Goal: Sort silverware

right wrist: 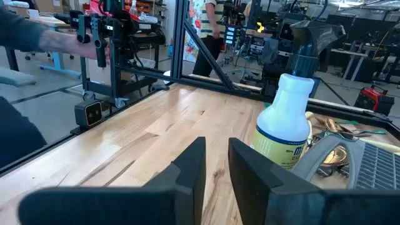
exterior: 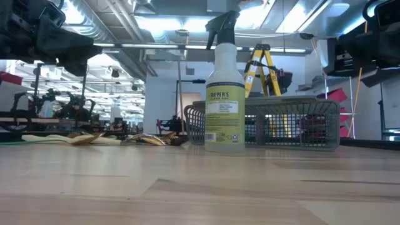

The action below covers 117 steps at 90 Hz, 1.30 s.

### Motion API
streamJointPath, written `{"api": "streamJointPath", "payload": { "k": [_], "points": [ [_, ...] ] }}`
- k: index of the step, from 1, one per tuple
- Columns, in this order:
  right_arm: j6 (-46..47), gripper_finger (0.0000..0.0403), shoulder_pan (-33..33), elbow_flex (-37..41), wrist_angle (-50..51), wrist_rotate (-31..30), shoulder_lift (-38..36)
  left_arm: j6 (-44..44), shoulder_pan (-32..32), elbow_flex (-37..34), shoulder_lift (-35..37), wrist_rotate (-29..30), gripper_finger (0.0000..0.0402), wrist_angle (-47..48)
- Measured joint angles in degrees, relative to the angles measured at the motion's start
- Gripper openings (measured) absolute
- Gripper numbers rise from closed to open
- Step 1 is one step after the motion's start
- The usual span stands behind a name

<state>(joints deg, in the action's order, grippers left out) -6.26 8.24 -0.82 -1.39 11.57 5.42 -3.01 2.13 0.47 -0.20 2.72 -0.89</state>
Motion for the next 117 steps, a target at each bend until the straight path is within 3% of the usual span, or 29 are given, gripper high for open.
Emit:
{"api": "streamJointPath", "payload": {
  "k": [15,42,71,93,117],
  "points": [
    [-2.2,0.0053,-0.01,0.0,-0.04,-0.42,0.01,0.0,0.02,0.0,-0.01,0.0,0.0121,0.0],
    [-13.55,0.0053,-0.01,0.0,0.12,-11.47,0.01,0.27,0.0,-0.02,-0.01,0.15,0.0121,-0.18],
    [-13.02,0.0053,0.01,0.0,0.24,-10.38,-0.01,0.35,0.01,-0.02,0.01,0.2,0.0121,-0.6],
    [3.62,0.0053,0.01,0.0,0.26,-9.51,0.01,-1.41,0.01,-0.02,0.0,0.16,0.0121,-0.57],
    [15.86,0.0053,0.01,0.02,-4.98,-9.45,-0.02,-5.32,0.02,0.0,0.01,-0.77,0.0121,-1.33]
  ]
}}
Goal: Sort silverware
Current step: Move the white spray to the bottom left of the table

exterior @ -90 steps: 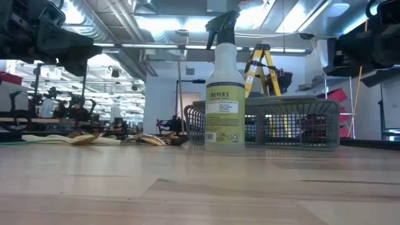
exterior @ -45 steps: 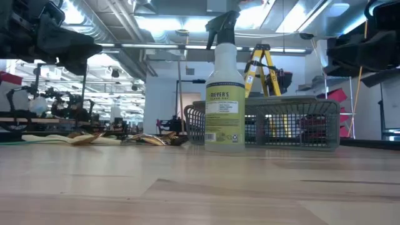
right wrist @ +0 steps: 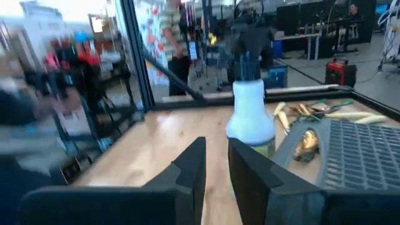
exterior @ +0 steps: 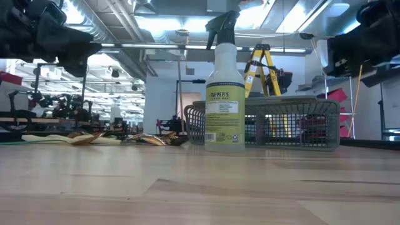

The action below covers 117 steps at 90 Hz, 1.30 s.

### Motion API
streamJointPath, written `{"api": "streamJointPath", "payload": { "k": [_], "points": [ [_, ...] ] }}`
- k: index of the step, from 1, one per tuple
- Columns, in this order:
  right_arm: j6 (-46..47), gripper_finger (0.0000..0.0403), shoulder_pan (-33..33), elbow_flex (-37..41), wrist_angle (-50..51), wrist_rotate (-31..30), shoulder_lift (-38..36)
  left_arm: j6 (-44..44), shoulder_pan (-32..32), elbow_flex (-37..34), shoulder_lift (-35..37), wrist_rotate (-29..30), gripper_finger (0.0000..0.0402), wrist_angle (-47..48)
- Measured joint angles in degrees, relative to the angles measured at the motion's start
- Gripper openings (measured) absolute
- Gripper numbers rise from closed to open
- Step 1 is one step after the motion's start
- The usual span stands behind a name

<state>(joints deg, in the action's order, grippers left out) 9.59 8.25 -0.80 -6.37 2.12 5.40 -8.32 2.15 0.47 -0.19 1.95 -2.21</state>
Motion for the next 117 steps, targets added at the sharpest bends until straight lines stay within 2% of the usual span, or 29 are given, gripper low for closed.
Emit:
{"api": "streamJointPath", "payload": {
  "k": [18,34,48,64,80,117],
  "points": [
    [3.47,0.0053,0.0,-0.02,-0.4,-0.1,0.01,1.26,0.0,-0.02,0.0,-0.7,0.0121,1.33],
    [3.44,0.0053,-0.01,-0.02,0.47,-3.52,0.06,3.24,0.0,-0.01,-0.02,-0.51,0.0121,1.34],
    [3.49,0.0053,0.0,-0.02,0.48,-3.51,0.07,5.48,0.0,-0.02,-0.02,0.25,0.0121,1.18],
    [3.57,0.0053,0.0,-0.02,0.49,-2.26,0.07,1.26,0.0,-0.02,-0.07,0.2,0.0121,-0.81],
    [0.76,0.0053,0.0,-0.02,0.54,-2.66,0.07,3.38,0.0,-0.02,-0.15,3.13,0.0121,0.25],
    [0.54,0.0053,0.0,-0.02,0.52,-2.64,0.07,3.98,-0.02,-0.02,-0.15,5.01,0.0121,0.06]
  ]
}}
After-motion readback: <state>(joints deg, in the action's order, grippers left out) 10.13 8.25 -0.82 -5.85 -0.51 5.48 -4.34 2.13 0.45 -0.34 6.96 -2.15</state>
